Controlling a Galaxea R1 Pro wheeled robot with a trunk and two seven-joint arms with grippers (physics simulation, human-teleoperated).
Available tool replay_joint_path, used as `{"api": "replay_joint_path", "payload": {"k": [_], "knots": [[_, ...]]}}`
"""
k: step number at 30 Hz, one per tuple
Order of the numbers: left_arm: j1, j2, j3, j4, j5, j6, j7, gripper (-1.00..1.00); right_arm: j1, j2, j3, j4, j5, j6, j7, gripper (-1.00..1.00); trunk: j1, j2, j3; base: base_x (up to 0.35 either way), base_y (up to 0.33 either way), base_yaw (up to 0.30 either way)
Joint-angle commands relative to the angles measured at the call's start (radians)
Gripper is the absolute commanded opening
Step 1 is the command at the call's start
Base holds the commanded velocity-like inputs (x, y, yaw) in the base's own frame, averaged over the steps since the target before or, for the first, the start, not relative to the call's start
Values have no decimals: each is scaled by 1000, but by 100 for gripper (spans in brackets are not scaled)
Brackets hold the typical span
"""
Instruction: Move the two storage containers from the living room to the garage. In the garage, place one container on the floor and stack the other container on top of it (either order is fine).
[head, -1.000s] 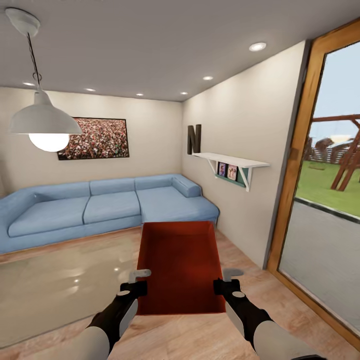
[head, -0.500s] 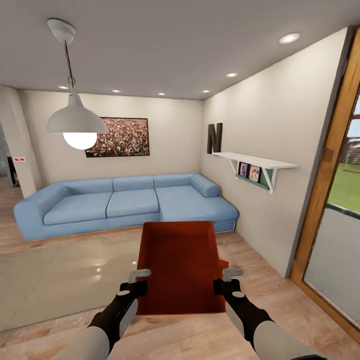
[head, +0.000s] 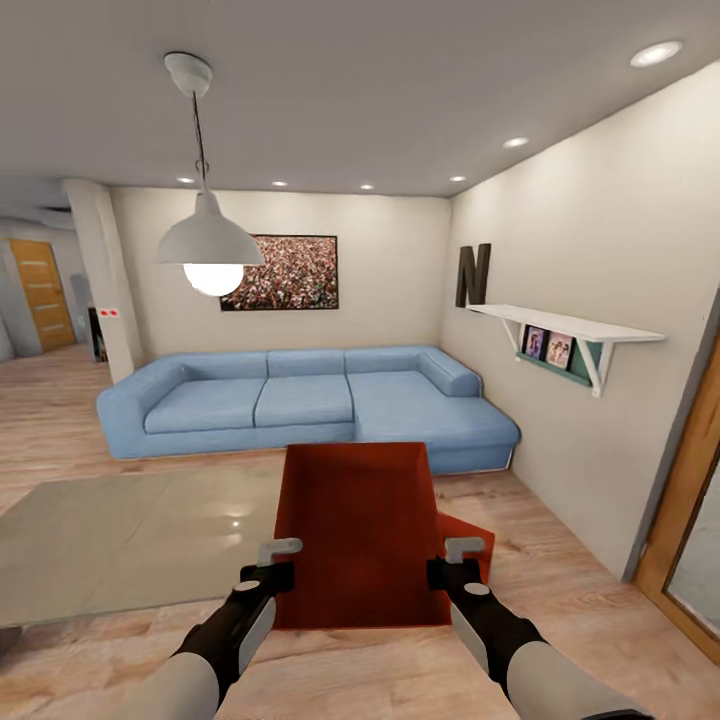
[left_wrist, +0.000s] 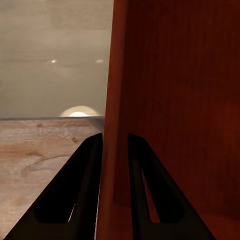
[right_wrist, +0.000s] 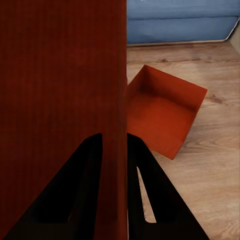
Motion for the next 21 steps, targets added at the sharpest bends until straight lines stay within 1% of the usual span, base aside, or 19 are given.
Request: {"api": "replay_joint_path", "payload": {"k": [1, 11, 21], "knots": [[-1, -1, 22, -5, -3, -38, 11, -100, 0, 8, -4, 3, -13, -2, -6, -100, 0, -1, -1, 0, 0, 178], [-1, -1, 22, -6, -3, -38, 11, -100, 0, 9, -4, 4, -15, -2, -4, -100, 0, -1, -1, 0, 0, 58], [-1, -1, 22, -6, -3, -38, 11, -100, 0, 8, -5, 4, -15, -2, -5, -100, 0, -1, -1, 0, 0, 249]]}}
